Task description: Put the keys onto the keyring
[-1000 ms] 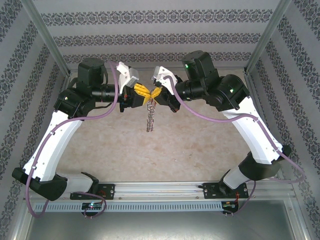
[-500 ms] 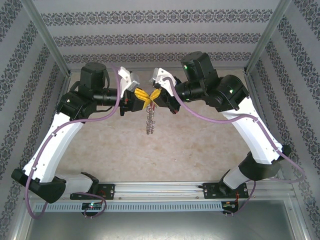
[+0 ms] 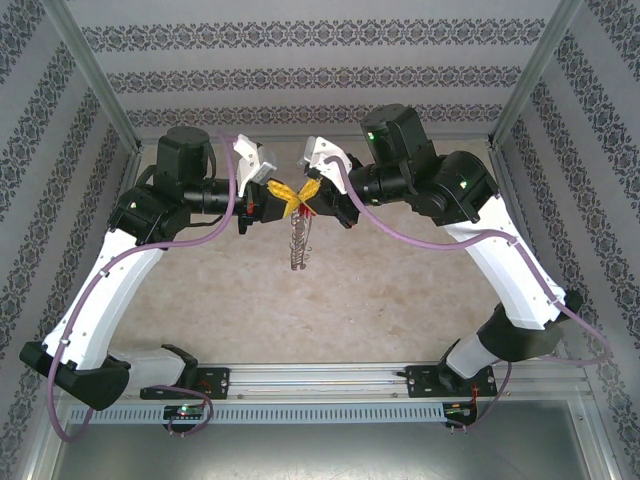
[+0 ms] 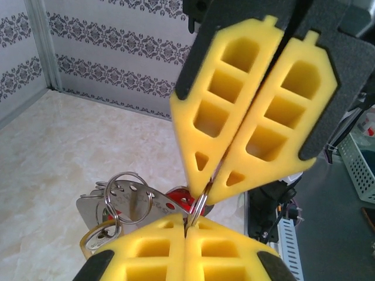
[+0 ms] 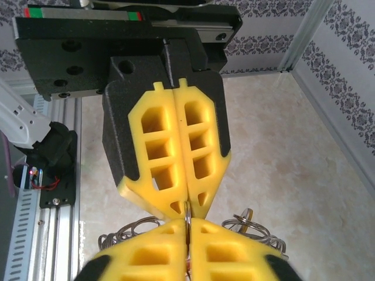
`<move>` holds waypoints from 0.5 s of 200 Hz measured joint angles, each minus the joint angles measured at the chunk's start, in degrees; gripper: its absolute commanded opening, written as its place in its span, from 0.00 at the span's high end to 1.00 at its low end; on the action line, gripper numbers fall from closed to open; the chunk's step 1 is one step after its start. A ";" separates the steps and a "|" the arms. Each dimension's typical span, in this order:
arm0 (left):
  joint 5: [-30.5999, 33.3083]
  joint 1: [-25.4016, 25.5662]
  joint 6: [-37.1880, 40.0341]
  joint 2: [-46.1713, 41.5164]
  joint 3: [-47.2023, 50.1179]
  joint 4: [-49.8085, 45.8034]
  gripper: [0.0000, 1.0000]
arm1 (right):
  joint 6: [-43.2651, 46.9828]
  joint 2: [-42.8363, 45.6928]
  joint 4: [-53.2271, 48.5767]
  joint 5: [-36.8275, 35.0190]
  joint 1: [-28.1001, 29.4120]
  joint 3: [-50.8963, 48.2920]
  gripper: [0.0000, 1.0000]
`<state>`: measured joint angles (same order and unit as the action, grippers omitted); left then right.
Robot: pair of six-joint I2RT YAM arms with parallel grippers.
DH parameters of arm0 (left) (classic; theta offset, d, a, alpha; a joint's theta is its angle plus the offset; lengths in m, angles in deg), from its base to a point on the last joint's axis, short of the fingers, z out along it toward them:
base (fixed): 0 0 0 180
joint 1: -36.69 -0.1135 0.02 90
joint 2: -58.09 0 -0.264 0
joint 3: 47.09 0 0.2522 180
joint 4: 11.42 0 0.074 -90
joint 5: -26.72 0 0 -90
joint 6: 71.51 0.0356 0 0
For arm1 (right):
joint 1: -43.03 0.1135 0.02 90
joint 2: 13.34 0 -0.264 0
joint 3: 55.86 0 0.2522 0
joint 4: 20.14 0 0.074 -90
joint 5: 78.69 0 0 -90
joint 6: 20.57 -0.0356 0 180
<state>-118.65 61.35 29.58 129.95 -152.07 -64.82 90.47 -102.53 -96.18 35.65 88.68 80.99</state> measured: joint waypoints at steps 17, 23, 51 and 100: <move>-0.74 0.04 -1.16 0.00 0.09 1.46 1.00 | -0.76 0.83 1.79 -0.13 0.31 -1.44 0.70; -0.94 0.04 -1.57 -0.02 0.22 2.12 1.00 | -1.31 1.31 2.36 -0.35 0.39 -2.19 0.68; -2.01 0.04 -4.13 -0.48 1.44 5.31 1.00 | -3.56 4.76 5.49 -0.94 0.59 -6.69 0.67; -4.28 -0.02 -8.41 -0.72 2.51 10.23 1.00 | -9.90 11.76 12.02 -0.92 -1.16 -15.26 0.76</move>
<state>-122.94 61.33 21.17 129.23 -149.55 -54.59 80.56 -90.77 -84.16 34.73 87.52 65.73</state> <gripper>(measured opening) 0.049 0.259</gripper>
